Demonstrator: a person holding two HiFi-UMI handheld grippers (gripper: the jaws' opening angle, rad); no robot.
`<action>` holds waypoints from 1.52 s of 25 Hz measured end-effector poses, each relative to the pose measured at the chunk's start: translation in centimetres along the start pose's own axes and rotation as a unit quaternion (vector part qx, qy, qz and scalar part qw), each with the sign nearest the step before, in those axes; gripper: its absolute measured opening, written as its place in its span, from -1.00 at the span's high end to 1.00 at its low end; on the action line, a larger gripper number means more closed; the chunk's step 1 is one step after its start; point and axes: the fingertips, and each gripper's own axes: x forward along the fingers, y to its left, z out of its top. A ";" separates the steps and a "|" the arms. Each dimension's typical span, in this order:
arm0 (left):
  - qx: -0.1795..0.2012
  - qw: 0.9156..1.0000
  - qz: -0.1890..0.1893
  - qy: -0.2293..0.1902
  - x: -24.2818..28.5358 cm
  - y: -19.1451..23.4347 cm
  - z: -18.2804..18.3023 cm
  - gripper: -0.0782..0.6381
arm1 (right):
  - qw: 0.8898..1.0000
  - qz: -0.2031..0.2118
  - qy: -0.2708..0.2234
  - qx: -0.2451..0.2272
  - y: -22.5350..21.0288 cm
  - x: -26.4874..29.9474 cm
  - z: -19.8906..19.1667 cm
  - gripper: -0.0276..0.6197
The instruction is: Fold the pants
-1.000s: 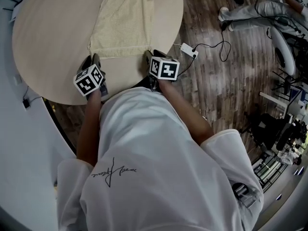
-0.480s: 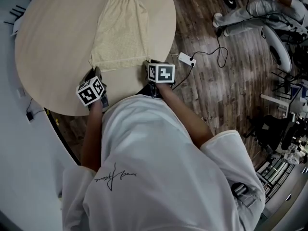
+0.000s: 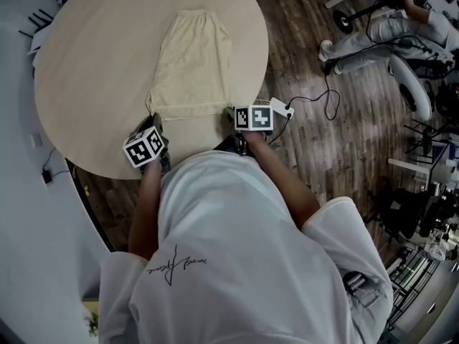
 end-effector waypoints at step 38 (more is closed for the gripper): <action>0.005 0.997 -0.075 0.005 -4.2 -2.1 2.8 0.55 | 0.988 0.130 0.065 -0.055 2.8 -5.0 1.8 0.78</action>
